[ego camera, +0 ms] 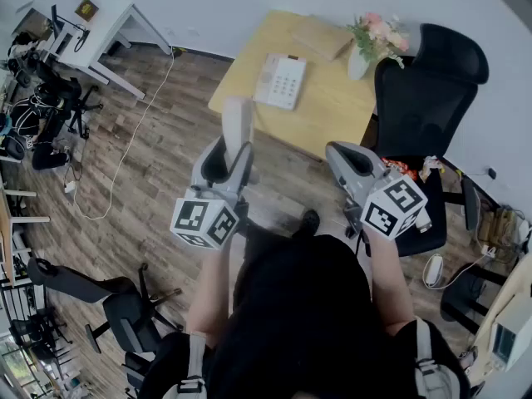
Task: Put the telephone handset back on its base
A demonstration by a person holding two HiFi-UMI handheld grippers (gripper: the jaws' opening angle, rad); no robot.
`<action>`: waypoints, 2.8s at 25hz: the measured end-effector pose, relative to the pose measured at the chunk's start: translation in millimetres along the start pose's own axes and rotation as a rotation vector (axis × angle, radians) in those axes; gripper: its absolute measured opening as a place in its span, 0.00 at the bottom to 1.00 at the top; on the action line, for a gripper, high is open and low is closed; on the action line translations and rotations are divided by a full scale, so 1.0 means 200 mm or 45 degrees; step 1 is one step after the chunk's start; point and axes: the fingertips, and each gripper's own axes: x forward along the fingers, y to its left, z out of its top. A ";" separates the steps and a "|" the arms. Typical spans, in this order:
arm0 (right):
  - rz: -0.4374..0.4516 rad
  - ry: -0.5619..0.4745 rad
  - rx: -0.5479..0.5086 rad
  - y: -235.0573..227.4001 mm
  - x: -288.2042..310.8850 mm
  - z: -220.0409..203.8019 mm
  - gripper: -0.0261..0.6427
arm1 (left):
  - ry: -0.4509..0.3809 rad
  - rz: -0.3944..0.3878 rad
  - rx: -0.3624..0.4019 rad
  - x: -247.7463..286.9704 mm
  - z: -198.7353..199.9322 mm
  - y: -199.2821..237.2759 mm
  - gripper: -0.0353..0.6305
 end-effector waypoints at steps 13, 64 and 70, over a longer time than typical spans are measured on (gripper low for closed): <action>0.012 -0.011 -0.041 -0.03 -0.05 0.01 0.04 | 0.006 0.043 0.005 0.01 -0.01 -0.02 0.38; -0.286 -0.053 0.123 -0.39 0.50 0.18 0.04 | 0.136 -0.162 -0.104 0.67 -0.02 0.55 0.38; -0.361 -0.055 0.134 -0.47 0.67 0.22 0.04 | 0.151 -0.237 -0.145 0.84 -0.02 0.70 0.38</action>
